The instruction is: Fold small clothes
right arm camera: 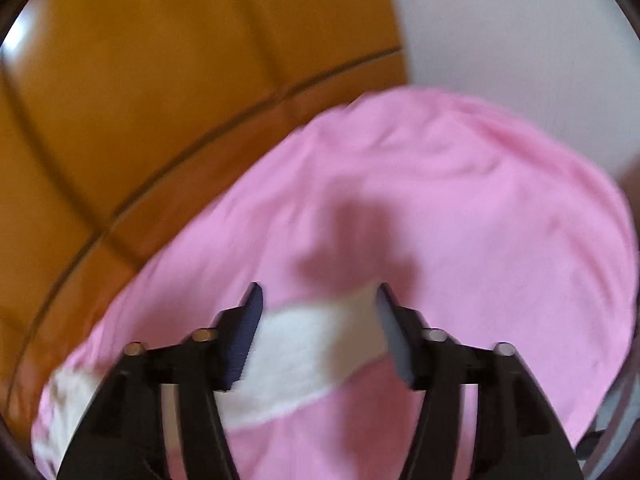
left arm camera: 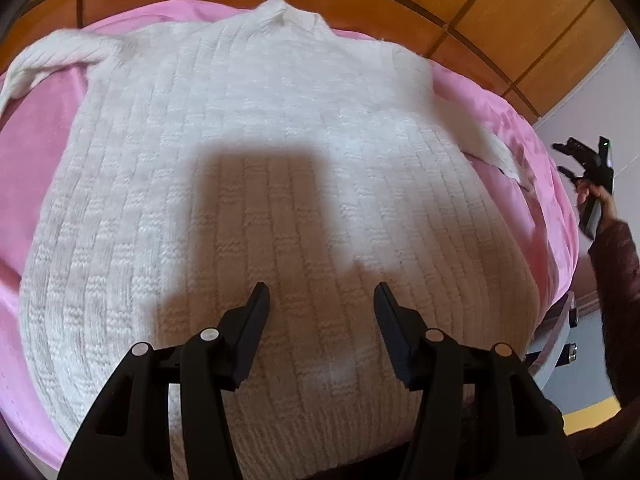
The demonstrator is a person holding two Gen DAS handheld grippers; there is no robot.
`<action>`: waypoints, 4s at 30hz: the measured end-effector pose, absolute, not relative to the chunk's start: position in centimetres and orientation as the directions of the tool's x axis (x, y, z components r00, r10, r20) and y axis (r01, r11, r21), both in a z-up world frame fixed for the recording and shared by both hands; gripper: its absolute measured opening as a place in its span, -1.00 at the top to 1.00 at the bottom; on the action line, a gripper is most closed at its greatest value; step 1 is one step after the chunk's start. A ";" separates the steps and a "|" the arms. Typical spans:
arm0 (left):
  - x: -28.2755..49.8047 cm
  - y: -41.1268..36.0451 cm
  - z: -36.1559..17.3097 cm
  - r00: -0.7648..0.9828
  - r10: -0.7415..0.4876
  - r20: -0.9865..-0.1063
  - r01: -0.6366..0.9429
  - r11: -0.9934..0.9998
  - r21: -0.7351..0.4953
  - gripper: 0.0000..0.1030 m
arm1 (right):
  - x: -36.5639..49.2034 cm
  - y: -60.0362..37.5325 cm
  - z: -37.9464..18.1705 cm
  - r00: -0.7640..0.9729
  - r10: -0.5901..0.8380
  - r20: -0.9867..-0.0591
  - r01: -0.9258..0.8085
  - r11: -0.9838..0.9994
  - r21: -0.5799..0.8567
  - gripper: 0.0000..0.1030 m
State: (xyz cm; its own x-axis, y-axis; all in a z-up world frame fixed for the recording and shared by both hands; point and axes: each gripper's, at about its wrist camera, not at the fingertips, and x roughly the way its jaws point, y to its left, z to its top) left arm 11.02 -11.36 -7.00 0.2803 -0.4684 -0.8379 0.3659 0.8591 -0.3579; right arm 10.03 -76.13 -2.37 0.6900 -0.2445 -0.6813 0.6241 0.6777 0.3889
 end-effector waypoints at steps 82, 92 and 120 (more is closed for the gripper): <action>20.3 25.0 -7.4 0.616 -0.175 -0.768 -0.448 0.725 -0.523 -0.36 | 13.3 -34.3 -12.0 0.618 0.117 -0.778 0.018 0.986 0.163 -0.47; 26.4 26.5 -10.8 0.671 -0.227 -0.706 -0.498 0.567 -0.656 0.48 | 13.3 -32.8 -13.4 0.656 0.068 -0.751 -0.014 0.997 0.078 -0.75; 25.6 32.1 0.4 0.508 0.213 -0.835 -0.594 0.789 -0.160 -0.31 | 13.2 -32.5 -13.5 0.677 0.051 -0.734 -0.006 0.998 0.065 -0.79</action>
